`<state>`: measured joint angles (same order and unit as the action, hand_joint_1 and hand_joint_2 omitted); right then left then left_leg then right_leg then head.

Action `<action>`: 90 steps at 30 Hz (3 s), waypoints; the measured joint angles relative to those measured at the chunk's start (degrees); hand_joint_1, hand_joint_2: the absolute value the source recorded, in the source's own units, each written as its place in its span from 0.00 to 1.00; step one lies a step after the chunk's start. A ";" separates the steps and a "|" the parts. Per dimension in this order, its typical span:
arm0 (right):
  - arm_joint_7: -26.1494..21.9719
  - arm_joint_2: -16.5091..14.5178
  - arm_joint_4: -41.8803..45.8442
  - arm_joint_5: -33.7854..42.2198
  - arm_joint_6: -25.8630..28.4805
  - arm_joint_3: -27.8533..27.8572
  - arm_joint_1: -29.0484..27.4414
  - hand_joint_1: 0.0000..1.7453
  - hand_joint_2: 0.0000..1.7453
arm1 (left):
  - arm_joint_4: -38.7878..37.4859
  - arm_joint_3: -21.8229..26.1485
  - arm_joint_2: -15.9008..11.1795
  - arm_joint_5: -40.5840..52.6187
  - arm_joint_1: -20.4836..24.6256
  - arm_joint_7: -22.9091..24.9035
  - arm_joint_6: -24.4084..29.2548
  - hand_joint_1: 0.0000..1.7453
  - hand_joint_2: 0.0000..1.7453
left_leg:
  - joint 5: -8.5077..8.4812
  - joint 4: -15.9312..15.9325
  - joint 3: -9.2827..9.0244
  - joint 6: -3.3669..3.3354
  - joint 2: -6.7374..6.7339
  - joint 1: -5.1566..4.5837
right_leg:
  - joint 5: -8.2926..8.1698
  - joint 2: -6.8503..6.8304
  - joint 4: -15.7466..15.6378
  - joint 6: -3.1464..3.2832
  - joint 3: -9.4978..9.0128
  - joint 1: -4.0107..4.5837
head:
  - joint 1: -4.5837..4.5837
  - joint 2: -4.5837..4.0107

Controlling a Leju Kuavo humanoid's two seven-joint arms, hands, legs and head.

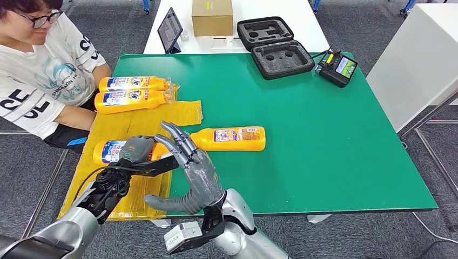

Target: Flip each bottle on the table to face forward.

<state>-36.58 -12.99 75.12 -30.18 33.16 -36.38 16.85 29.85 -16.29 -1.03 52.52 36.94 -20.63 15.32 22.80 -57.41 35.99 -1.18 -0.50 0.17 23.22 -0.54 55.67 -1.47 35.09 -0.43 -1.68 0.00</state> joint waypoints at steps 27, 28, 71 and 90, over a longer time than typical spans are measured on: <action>4.69 1.34 -2.37 -0.80 -0.51 2.02 0.96 0.00 1.00 | -4.45 17.76 1.53 -34.34 3.41 -7.46 -24.10 0.00 0.00 | -0.01 0.01 -0.64 0.00 0.06 0.00 | 0.02 -0.04 0.01 0.00 -0.65 -0.02 | 0.01 0.00; 5.75 1.60 -2.66 -2.31 -0.17 2.48 1.05 0.00 1.00 | -3.86 19.78 2.12 -36.28 2.53 -10.20 -18.30 0.00 0.00 | -0.02 0.00 -0.61 -0.01 0.06 0.00 | 0.01 -0.03 0.01 -0.01 -0.61 -0.02 | 0.02 0.00; 35.64 7.40 -49.00 -39.57 -17.02 11.20 28.29 0.00 1.00 | 40.95 21.44 6.07 -51.84 -16.02 -19.65 23.44 0.00 1.00 | -0.09 -0.05 -0.04 -0.06 0.03 -0.01 | -0.06 -0.06 0.02 -0.07 -0.05 0.00 | 0.00 0.00; 28.70 5.39 -54.06 -34.05 -24.83 14.51 30.41 0.00 1.00 | 39.56 20.42 6.70 -52.09 -15.46 -19.64 22.64 0.00 1.00 | -0.09 -0.06 -0.02 -0.06 0.03 -0.01 | -0.06 -0.06 0.02 -0.07 -0.04 0.00 | 0.00 0.00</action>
<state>-7.88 -7.60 21.06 -64.23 8.33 -21.86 47.27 69.40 4.13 5.68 0.43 21.47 -40.28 37.97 22.71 -57.47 35.97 -1.24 -0.47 0.16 23.16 -0.60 55.69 -1.54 35.04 -0.43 -1.68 0.00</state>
